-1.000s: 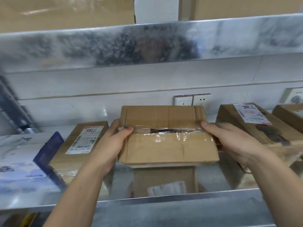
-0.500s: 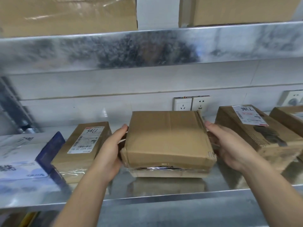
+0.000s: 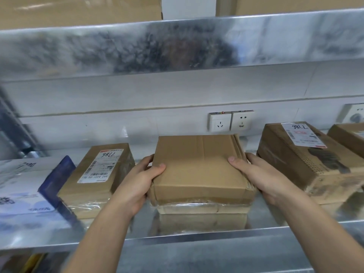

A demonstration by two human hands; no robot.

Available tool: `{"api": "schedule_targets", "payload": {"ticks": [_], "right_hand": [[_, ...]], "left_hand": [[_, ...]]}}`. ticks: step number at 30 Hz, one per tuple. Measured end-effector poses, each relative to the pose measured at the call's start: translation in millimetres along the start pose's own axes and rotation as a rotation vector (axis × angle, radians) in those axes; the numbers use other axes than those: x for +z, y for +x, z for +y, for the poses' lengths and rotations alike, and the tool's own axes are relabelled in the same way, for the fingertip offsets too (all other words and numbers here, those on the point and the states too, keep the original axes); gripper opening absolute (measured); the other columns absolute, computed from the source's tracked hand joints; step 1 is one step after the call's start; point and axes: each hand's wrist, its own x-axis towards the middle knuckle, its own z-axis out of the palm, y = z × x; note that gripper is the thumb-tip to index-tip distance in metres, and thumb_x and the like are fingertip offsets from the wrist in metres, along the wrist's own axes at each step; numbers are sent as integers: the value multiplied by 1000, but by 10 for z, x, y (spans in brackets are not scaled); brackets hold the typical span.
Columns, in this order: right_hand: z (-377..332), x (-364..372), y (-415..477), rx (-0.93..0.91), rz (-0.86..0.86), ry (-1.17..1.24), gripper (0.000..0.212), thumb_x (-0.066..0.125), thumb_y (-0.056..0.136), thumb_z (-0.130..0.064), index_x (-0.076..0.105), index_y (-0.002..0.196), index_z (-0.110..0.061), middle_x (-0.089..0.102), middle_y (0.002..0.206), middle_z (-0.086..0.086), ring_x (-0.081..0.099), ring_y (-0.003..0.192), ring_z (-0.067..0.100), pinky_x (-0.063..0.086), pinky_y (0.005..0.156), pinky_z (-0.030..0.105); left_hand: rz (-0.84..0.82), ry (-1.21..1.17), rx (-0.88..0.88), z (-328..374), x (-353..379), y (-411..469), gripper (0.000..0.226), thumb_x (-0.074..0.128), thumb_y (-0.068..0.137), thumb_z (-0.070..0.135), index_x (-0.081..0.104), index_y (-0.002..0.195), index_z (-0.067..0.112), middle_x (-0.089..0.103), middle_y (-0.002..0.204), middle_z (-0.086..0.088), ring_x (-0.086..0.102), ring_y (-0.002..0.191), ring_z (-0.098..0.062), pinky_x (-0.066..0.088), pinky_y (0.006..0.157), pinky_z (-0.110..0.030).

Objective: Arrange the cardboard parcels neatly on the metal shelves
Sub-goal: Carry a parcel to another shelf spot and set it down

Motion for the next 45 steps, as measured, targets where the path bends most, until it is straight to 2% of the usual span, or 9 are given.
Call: {"api": "schedule_targets", "payload": {"ticks": [4,15,19,26,29,35,38,41,45], "right_hand": [[-24,32,20,-16,27,-48,25,69,95,-39,58,113,-26,71,104,-9,70,95,10,52,77,26],[-10,20,170,14,43,-199,30,70,95,-38,64,116,-17,75,104,0,73,97,21,57,95,42],[-28,25,166,4,35,-226,29,69,96,-36,63,117,-16,74,103,-2,71,94,16,56,83,32],[-24,36,201,7,53,-316,27,67,97,-38,63,114,-18,72,105,-2,69,96,18,56,86,35],[-33,46,185,12,57,-319,27,66,98,-37,63,116,-17,71,104,-3,69,95,16,54,80,32],[-80,33,117,15,58,-200,25,66,98,-36,57,118,-23,68,105,-6,65,91,7,49,72,23],[-56,19,90,29,55,-137,50,68,96,-41,55,139,-18,68,109,-7,67,98,11,52,81,28],[-27,-4,107,54,53,-108,76,69,93,-45,35,158,-24,64,128,-2,66,107,17,52,97,36],[-124,-32,130,77,20,-136,70,64,97,-47,30,157,-37,65,105,-9,64,87,11,51,68,27]], "left_hand": [[7,15,-1,-36,-14,48,37,64,96,8,64,130,20,77,111,-7,76,94,-19,56,76,-32],[34,36,6,-48,13,157,28,64,95,3,69,112,24,78,95,-4,75,79,-17,56,74,-32],[39,30,3,-67,4,158,29,65,94,4,68,115,25,76,100,-7,75,81,-19,56,75,-33],[34,56,10,-64,20,170,30,62,96,2,68,118,22,74,101,-8,74,73,-14,57,60,-26],[60,51,6,-53,49,151,28,62,96,1,68,107,26,73,94,-5,73,68,-11,57,62,-27],[89,71,-36,-17,67,92,23,64,98,12,67,120,14,76,102,-8,72,81,-18,54,69,-30],[109,76,-78,-10,62,49,20,63,99,24,67,116,15,77,96,-4,72,87,-20,56,77,-35],[131,42,-55,-44,64,-10,18,60,100,33,69,111,22,79,97,2,72,96,-18,55,84,-38],[247,101,62,-86,-8,-122,19,62,96,43,71,104,29,76,103,7,69,103,-17,51,87,-36]]}}
